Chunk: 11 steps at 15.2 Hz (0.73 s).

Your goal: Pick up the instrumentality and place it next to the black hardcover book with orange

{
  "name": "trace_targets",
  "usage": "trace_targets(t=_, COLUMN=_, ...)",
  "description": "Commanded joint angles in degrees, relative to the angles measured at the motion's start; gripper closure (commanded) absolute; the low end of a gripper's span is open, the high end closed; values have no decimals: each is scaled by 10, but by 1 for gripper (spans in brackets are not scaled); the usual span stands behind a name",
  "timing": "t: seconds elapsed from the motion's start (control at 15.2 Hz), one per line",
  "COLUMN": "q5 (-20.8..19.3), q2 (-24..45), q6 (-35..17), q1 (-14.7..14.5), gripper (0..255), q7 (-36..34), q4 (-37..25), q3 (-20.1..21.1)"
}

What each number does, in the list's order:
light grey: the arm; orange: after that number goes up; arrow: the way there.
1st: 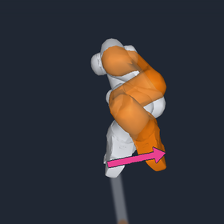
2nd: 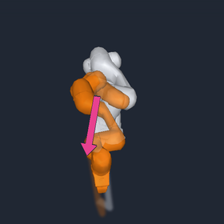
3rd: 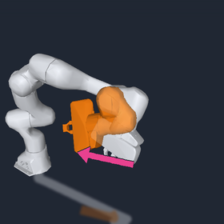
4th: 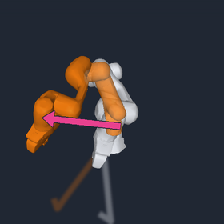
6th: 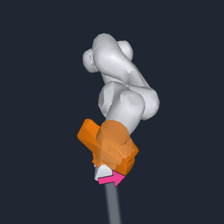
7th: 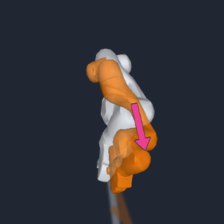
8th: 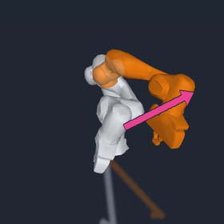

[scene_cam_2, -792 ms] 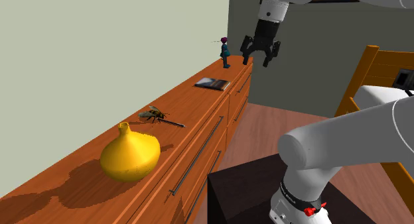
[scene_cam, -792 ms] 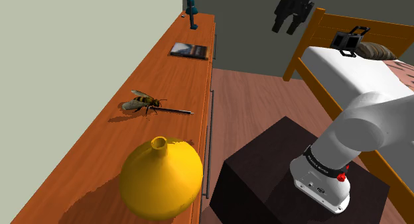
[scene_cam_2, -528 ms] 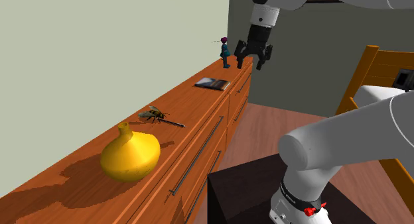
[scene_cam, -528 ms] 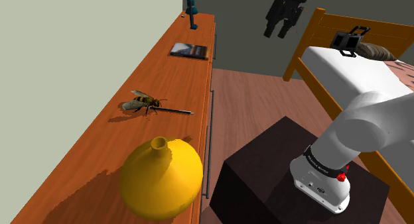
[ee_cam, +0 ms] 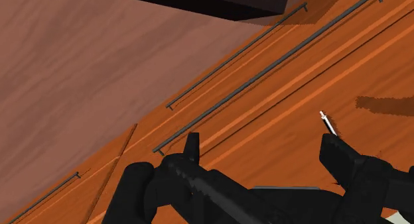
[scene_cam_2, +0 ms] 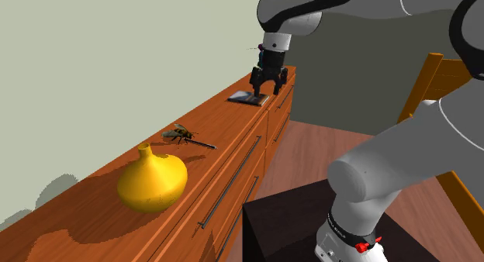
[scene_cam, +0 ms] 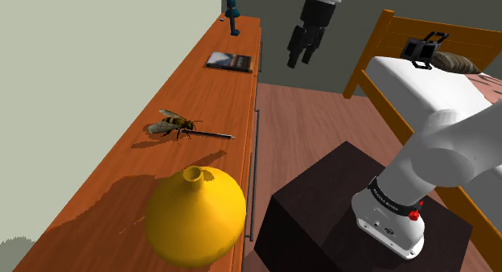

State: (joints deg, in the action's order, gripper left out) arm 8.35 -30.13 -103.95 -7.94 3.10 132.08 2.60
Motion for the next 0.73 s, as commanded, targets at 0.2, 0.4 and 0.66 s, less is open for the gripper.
trace_targets(t=0.2, q5=1, q2=71, q6=-57, q1=-32, gripper=0, q7=30, q4=-6, q3=31)
trace_targets(t=0.4, q5=-2, q2=116, q6=-89, q1=-49, gripper=0, q7=46, q4=-12, q3=51)
trace_targets(t=0.66, q5=-11, q2=176, q6=-130, q1=-71, gripper=0, q7=64, q4=-24, q3=77)
